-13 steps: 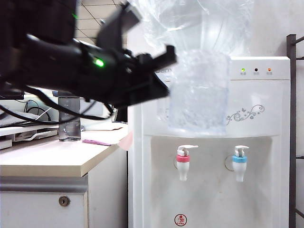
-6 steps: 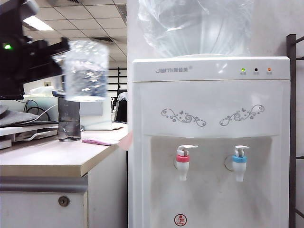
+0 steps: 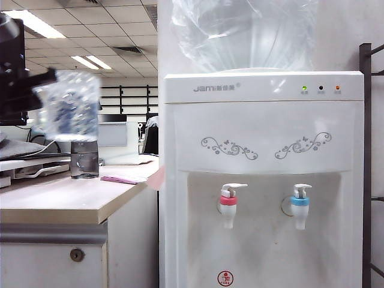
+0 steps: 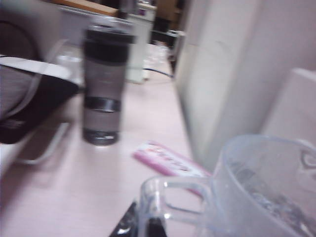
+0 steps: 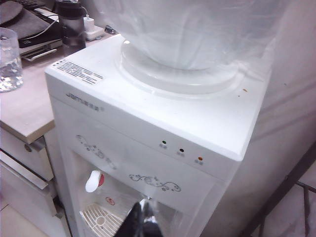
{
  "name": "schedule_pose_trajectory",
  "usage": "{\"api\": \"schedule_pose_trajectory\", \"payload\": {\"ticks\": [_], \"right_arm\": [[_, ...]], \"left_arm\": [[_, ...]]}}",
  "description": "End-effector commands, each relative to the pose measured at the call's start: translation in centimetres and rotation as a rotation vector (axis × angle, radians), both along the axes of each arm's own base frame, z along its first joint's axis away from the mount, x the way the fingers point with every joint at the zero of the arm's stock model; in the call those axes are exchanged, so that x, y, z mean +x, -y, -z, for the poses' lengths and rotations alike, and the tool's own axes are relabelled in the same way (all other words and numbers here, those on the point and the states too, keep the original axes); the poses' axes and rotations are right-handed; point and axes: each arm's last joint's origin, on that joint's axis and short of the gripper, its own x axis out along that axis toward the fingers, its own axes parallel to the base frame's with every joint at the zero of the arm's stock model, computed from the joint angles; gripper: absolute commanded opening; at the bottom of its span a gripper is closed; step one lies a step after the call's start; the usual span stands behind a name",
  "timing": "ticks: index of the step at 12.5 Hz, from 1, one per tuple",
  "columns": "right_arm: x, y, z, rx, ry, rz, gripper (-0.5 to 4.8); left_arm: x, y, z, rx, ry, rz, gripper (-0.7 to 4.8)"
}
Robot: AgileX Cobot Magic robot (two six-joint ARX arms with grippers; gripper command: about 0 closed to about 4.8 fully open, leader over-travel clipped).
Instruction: Pick up the plastic mug from the left desk, go to the hot water outlet of the water dispenser, press the vertical switch to get some water, then put the mug back on the desk.
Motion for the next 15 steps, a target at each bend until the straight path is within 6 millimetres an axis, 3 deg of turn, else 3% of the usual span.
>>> {"api": "schedule_pose_trajectory", "payload": {"ticks": [1,3,4,8,15], "right_arm": [[0.0,0.0,-0.3,0.009,0.021,0.019,-0.05],[0.2,0.0,-0.4,0.009,0.038,0.042,-0.06],[0.5,-0.1,-0.4,0.003,0.028,0.043,-0.05],[0.9,-0.3,0.1,-0.008,0.005,0.043,-0.05],[1.0,-0.2,0.1,-0.014,0.009,0.073,-0.05]], "left_arm": [[6.2,-2.1,-0.5,-0.008,0.025,-0.086,-0.05],[7.9,-2.0,1.9,-0.004,-0.043,-0.081,-0.05],[8.3,-1.9,5.3,0.006,-0.182,-0.081,-0.05],[8.4,-1.9,6.3,0.009,-0.220,-0.081,-0.05],[8.4,-1.9,6.3,0.009,-0.220,-0.081,-0.05]]}}
